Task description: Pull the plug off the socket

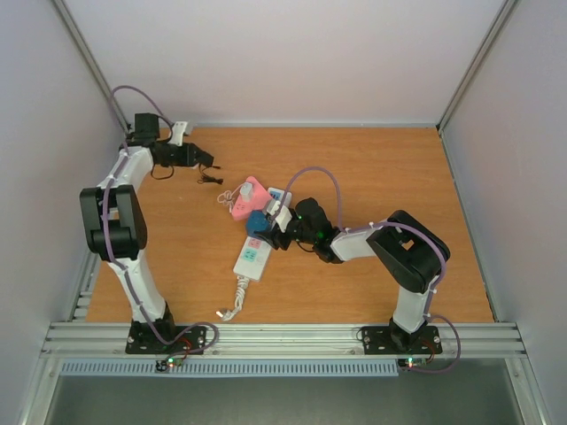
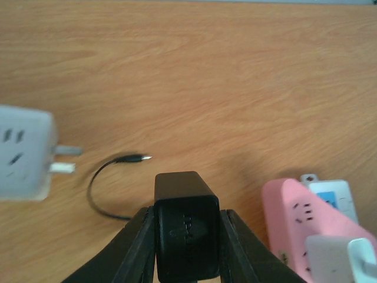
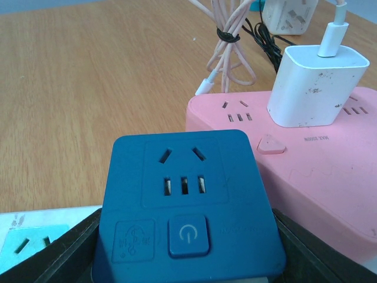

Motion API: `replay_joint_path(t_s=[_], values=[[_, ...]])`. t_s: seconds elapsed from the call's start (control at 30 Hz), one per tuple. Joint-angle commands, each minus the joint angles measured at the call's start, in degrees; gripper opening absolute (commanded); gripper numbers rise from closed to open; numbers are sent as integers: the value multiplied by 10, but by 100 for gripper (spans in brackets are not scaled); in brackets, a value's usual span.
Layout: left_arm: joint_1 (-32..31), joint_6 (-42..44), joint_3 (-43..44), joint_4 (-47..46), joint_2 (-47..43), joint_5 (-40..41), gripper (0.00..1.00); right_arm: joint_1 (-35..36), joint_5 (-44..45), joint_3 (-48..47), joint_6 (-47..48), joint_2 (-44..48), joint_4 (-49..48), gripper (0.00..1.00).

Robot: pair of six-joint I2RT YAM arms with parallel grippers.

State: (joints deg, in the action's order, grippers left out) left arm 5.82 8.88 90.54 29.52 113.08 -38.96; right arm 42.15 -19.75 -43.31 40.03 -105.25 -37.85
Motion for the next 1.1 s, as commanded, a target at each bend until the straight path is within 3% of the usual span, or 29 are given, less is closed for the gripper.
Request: replay_joint_path(t_s=[0.0, 0.2, 0.67, 0.9, 1.07], values=[[22, 49, -7, 12, -11, 15, 1, -9, 20, 9, 26, -12, 76, 19], [54, 92, -30, 38, 0, 40, 1, -10, 19, 9, 39, -11, 78, 20], [92, 43, -40, -17, 37, 58, 4, -10, 7, 8, 46, -6, 96, 20], [114, 45, -16, 14, 61, 55, 33, -10, -1, 5, 56, -6, 106, 20], [125, 53, -3, 32, 57, 47, 62, -10, -10, 4, 65, -6, 117, 20]])
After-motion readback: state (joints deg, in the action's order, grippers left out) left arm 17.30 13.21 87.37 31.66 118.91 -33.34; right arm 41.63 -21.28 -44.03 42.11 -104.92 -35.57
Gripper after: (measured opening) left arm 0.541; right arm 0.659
